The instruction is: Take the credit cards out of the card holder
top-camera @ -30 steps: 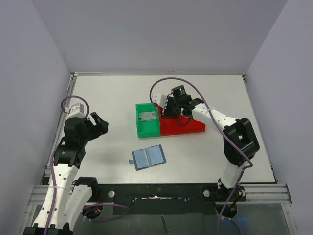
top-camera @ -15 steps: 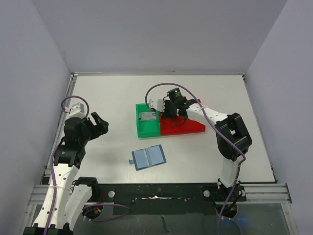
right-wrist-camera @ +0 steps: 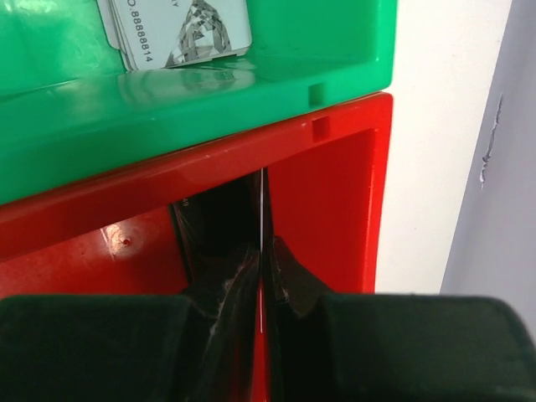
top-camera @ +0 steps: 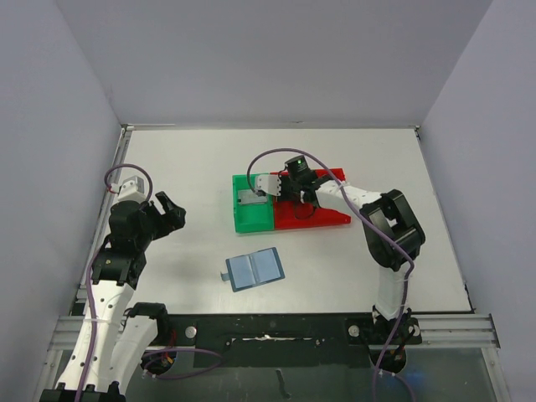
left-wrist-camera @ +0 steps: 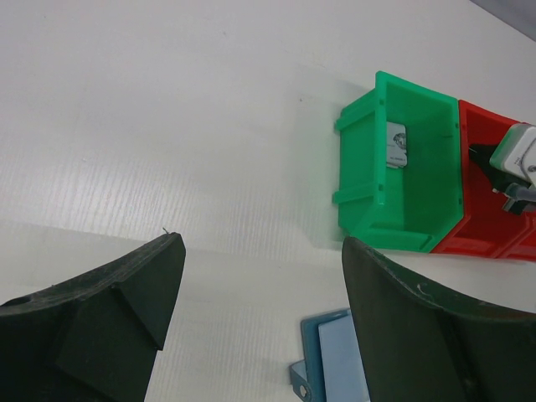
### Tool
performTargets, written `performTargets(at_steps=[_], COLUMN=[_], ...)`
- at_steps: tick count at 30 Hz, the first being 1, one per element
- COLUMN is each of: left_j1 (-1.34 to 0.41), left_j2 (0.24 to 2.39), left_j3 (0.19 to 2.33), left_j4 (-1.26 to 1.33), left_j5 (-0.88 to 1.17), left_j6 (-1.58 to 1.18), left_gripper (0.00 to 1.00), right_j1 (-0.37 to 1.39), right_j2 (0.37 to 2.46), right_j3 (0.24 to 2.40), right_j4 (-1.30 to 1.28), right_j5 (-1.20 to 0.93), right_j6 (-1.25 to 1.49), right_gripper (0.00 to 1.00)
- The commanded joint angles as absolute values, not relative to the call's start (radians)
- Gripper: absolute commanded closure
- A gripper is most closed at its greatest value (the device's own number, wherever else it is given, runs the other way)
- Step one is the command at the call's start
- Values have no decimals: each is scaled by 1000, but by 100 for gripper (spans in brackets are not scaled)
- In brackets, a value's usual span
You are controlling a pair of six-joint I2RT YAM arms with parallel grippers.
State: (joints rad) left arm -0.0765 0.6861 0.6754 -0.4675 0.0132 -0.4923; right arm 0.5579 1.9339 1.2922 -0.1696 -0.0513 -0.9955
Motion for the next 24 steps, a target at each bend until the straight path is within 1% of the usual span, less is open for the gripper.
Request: performTargets(at_steps=[1, 8, 11, 15, 20, 24], left_j1=[-69, -66, -64, -61, -58, -57], left_j2=[675, 675, 675, 676, 681, 675], left_j3=[681, 679, 679, 677, 678, 676], left_j4=[-411, -411, -410, -405, -405, -403], left_j5=[20, 23, 27, 35, 44, 45], left_j6=[-477, -476, -476, -474, -471, -471], left_gripper=[25, 25, 25, 25, 25, 25], right_j1=[564, 564, 564, 563, 560, 557], right_j2=[1932, 1938, 1939, 1934, 1922, 1919], right_j3=[1287, 1295, 1310, 1322, 1331, 1341], right_j4=[-110, -125, -153, -184, -205, -210], right_j5=[-43, -72, -88, -99, -114, -114], right_j6=[-1016, -1002, -991, -979, -963, -951], right_gripper=[93, 83, 75, 67, 60, 58])
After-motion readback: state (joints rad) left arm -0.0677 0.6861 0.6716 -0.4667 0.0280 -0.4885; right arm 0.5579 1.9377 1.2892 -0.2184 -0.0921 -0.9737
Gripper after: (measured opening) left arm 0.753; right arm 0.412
